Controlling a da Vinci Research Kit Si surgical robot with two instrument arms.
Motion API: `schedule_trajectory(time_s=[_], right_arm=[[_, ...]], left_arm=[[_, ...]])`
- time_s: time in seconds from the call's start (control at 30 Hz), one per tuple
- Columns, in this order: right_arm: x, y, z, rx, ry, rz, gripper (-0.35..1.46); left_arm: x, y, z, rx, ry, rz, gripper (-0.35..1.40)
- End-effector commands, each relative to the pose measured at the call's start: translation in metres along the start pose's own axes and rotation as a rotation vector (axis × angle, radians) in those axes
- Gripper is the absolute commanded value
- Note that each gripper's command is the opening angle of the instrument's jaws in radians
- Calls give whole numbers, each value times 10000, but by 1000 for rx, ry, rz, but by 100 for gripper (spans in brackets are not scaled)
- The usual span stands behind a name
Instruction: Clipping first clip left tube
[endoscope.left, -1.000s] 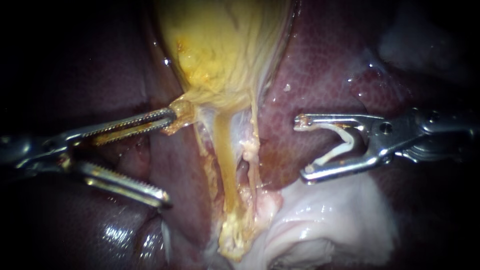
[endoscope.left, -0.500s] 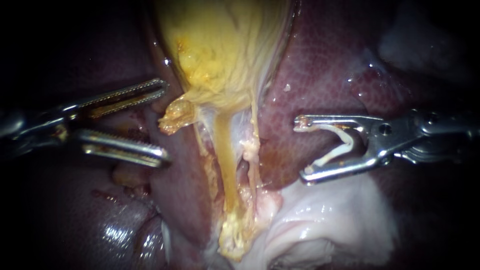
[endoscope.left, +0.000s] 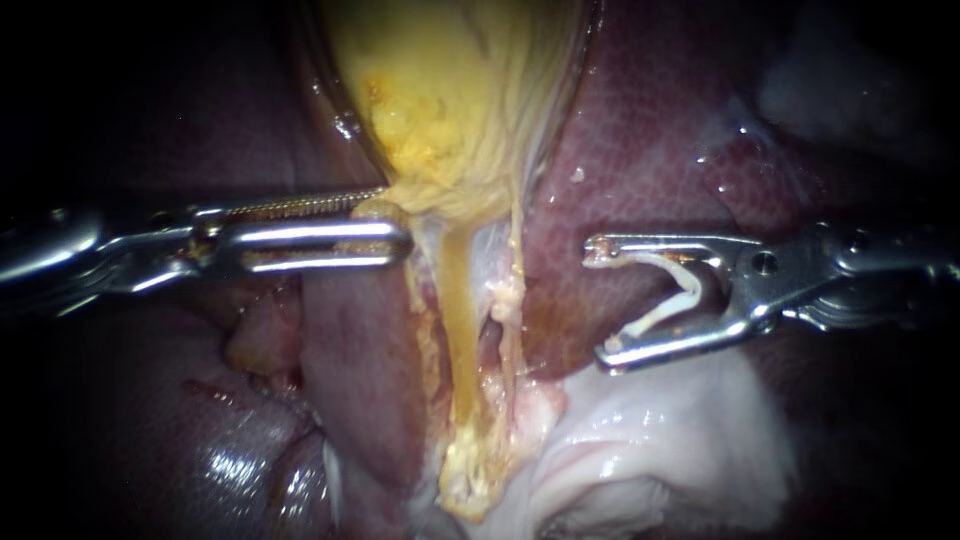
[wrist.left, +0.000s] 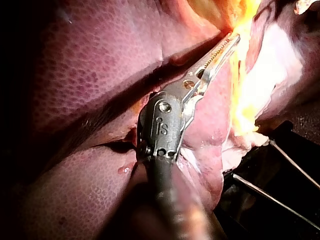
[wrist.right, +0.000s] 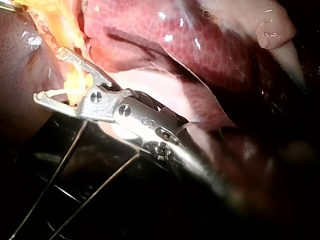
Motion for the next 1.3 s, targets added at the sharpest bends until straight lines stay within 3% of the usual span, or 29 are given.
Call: schedule_trajectory(time_s=[0.03,0.27,0.4,0.57,0.77,0.97,1.13,1.3], right_arm=[[0,0,0,0,0,0,60],[-2,0,1,0,0,-1,60],[-4,0,1,0,-1,-3,60],[-9,1,4,-2,0,-5,60],[-23,3,18,-3,4,-25,60],[-74,10,63,23,19,6,60],[-133,18,110,50,-23,40,60],[-174,29,136,60,-52,65,60]], left_arm=[[-1,1,-2,-3,13,2,-35],[-5,2,-13,-7,25,-13,-35],[-20,-2,-37,-19,26,-21,-35],[-37,-6,-63,-32,0,-35,-35],[-38,-11,-66,-47,-8,-36,-35],[-37,-11,-65,-49,-9,-37,-35],[-38,-14,-65,-48,-9,-37,-35],[-38,-16,-65,-44,-8,-37,-35]])
